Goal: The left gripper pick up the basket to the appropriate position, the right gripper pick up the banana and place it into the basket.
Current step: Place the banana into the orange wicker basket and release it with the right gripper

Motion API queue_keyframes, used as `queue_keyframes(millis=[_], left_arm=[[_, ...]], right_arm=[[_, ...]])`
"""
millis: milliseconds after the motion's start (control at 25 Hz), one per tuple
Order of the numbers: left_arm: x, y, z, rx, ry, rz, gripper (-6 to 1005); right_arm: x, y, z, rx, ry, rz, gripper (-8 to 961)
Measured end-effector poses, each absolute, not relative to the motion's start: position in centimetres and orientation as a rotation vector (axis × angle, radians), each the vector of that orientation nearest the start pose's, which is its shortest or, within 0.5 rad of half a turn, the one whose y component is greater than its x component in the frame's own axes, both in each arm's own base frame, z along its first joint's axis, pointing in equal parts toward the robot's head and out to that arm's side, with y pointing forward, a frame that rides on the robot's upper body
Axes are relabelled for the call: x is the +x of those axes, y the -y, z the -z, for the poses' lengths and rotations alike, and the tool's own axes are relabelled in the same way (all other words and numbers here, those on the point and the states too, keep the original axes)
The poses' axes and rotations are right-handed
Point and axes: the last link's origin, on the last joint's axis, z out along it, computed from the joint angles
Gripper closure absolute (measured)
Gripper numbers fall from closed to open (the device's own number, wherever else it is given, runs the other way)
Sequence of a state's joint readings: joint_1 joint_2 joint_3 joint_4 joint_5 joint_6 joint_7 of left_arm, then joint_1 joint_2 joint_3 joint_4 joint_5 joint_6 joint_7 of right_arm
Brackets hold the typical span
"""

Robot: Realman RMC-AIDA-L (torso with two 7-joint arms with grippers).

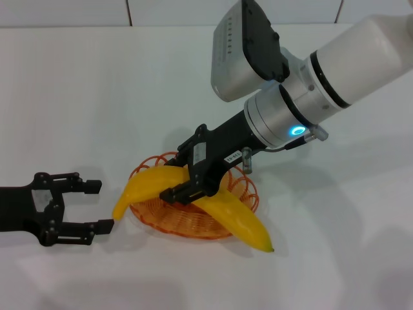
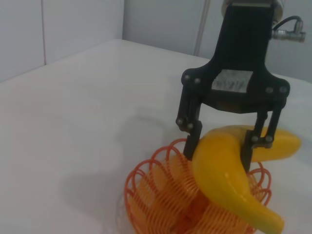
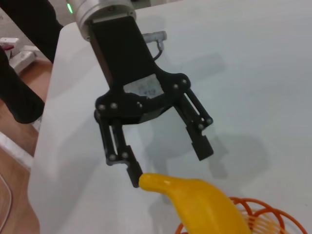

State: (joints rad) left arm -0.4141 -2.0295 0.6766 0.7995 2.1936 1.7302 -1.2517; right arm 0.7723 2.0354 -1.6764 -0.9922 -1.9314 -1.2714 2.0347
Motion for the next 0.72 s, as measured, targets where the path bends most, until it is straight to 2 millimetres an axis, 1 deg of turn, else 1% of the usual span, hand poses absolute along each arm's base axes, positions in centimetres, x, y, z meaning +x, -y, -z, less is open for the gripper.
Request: queue_keyframes(millis=[520, 720], left_arm=[[-30.16, -28.88, -3.09, -2.894, 0.426, 0.416, 176], [-30.19, -28.85, -3.05, -2.896, 0.428, 0.414, 175]], right_arm=[[11.99, -35.19, 8.79, -3.127, -0.326, 0.043, 292], [11.77, -35.10, 8.74, -3.134, -0.317, 0.032, 283]])
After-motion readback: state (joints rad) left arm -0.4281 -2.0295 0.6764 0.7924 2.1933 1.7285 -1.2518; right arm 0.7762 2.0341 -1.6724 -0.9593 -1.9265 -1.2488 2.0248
